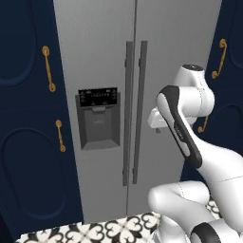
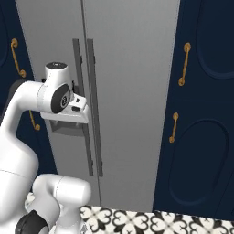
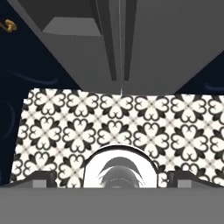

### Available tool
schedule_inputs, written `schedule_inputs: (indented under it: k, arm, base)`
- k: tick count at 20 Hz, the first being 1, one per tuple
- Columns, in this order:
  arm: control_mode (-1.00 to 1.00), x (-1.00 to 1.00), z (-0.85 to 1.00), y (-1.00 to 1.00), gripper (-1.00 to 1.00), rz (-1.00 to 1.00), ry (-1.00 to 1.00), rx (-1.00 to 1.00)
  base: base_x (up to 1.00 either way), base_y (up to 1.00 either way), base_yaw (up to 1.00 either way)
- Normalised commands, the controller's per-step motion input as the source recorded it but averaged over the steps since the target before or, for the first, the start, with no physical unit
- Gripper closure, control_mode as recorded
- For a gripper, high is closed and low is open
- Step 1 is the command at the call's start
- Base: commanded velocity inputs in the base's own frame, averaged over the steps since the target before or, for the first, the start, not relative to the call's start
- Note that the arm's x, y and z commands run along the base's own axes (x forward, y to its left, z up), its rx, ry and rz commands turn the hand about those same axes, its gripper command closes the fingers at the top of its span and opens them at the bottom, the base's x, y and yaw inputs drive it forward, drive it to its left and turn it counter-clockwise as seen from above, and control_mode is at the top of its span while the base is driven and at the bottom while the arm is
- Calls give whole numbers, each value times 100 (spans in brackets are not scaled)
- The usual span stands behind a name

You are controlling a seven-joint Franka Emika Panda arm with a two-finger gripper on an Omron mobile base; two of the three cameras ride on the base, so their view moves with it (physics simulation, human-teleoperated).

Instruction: Grab a lemon wedge from the fridge and one ice cube from the ice bowl, and put them in the glass of lemonade.

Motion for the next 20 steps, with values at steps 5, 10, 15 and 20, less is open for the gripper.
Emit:
schedule_inputs:
  k: [5,10,15,20]
  arm:
    - [100,0,0,0,-100,0,0,0]
    - [100,0,0,0,-100,0,0,0]
    - [-100,-19,14,0,-100,4,-16,-1]
    - [-100,-40,95,9,-100,8,-50,-21]
  base:
    - [-15,-1,0]
    - [0,0,0]
    - [0,0,0]
    - [0,0,0]
